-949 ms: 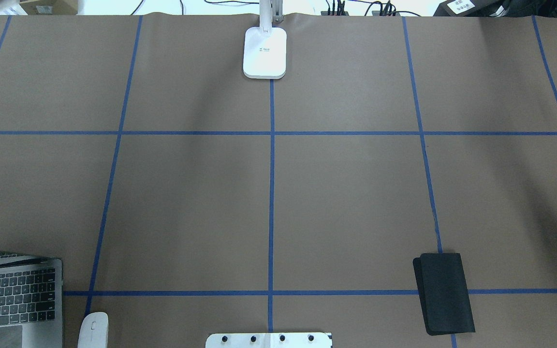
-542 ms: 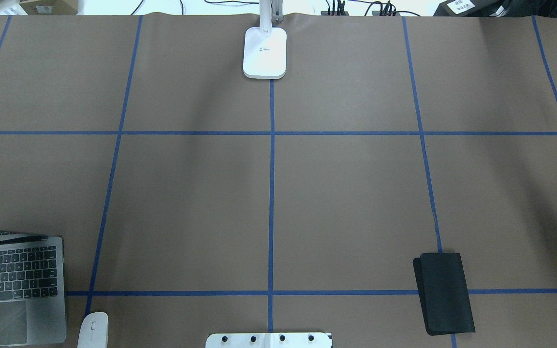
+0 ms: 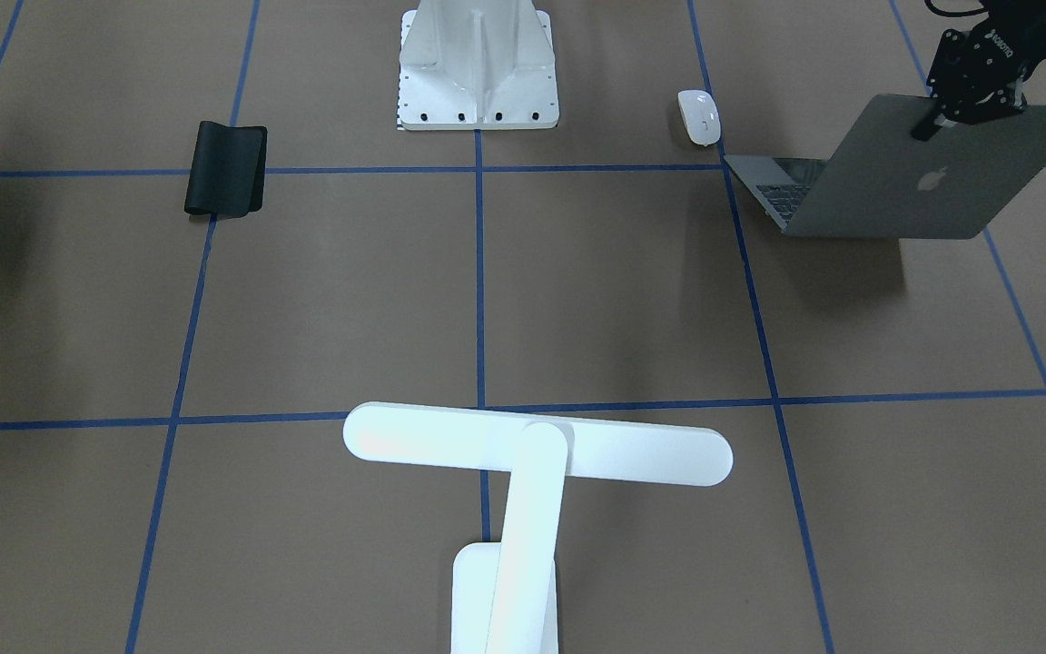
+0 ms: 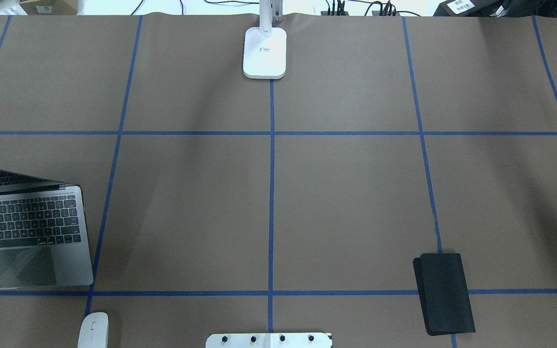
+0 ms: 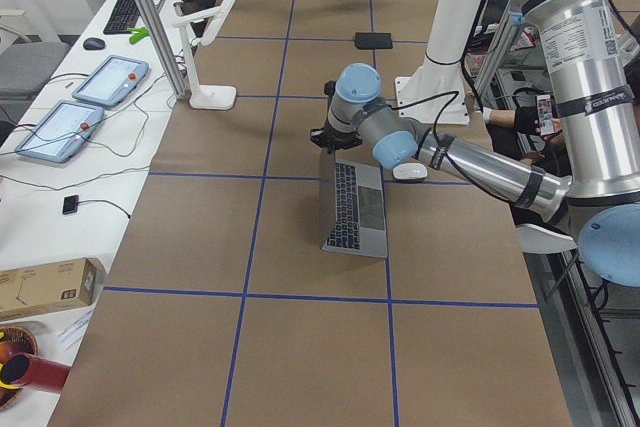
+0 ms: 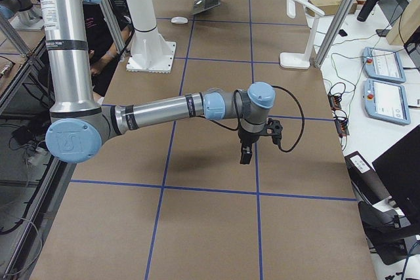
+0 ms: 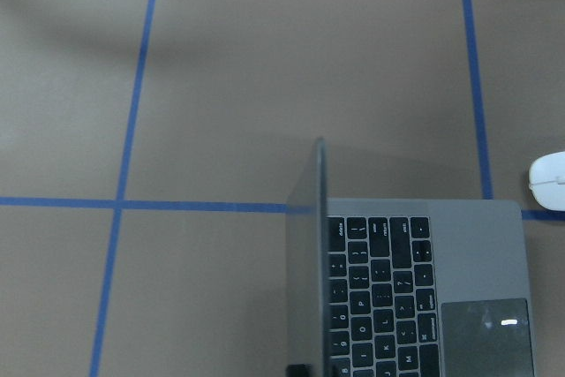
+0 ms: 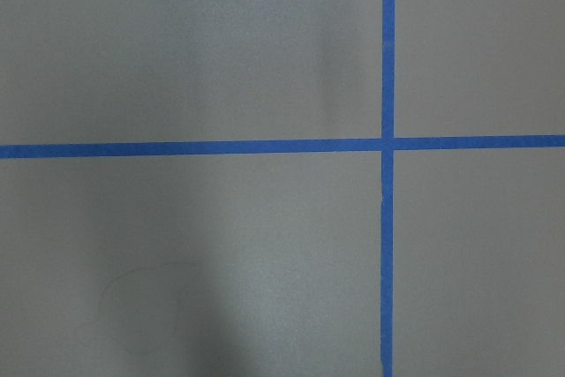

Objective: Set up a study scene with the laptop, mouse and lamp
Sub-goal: 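Carry the laptop with the left gripper toward the white lamp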

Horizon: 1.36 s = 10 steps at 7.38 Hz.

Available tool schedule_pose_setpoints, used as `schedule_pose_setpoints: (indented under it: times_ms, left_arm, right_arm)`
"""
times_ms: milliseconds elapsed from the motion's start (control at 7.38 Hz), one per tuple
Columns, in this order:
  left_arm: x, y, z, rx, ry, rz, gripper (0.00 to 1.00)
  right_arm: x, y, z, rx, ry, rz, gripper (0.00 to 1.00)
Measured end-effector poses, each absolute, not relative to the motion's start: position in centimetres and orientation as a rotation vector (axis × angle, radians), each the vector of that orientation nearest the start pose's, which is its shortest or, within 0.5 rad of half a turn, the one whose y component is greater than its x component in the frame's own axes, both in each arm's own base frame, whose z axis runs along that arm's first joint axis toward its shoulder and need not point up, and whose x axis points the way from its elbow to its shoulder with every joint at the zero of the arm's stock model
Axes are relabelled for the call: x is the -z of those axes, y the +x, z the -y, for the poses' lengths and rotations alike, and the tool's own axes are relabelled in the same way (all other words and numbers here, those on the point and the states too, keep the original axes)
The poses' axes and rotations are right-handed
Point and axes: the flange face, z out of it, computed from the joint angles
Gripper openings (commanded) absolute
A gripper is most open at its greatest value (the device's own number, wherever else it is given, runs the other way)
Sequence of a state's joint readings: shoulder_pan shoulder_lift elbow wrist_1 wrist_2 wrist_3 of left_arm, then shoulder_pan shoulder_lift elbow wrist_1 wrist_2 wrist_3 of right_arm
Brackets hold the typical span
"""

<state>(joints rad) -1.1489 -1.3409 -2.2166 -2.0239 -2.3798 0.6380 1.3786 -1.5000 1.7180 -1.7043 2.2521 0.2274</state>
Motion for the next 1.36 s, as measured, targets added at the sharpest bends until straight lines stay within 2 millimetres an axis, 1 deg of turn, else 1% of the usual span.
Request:
schedule_pose_setpoints:
  times_ms: [271, 407, 542, 678, 949, 1085, 1220, 1356]
  left_arm:
    - [-34.5, 12.0, 41.9, -1.285, 0.955, -0.707, 0.0]
    - [-32.9, 13.3, 44.4, -1.287, 0.959, -0.705, 0.0]
    - [-31.4, 14.7, 46.6, -1.295, 0.97, -0.701, 0.0]
    - [-30.0, 16.1, 48.1, -1.305, 0.985, -0.695, 0.0]
    - [-27.1, 18.3, 50.1, -1.311, 1.003, -0.647, 0.0]
    - [-25.5, 19.6, 50.7, -1.311, 0.998, -0.625, 0.0]
    - [-24.0, 21.4, 51.1, -1.299, 0.986, -0.622, 0.0]
    - [-22.6, 23.6, 51.3, -1.278, 0.971, -0.629, 0.0]
  right_arm:
    - [-57.3, -3.0, 52.3, -0.008, -0.067, 0.682, 1.0]
    - [-57.4, -3.0, 52.3, -0.009, -0.069, 0.681, 1.0]
    - [-57.5, -3.0, 52.3, -0.01, -0.071, 0.681, 1.0]
    - [-57.5, -3.0, 52.3, -0.01, -0.071, 0.682, 1.0]
    - [-57.4, -3.0, 52.3, -0.01, -0.072, 0.683, 1.0]
    - [-57.5, -3.0, 52.3, -0.01, -0.073, 0.683, 1.0]
    - [-57.5, -3.0, 52.3, -0.01, -0.073, 0.683, 1.0]
    - [-57.5, -3.0, 52.3, -0.01, -0.073, 0.683, 1.0]
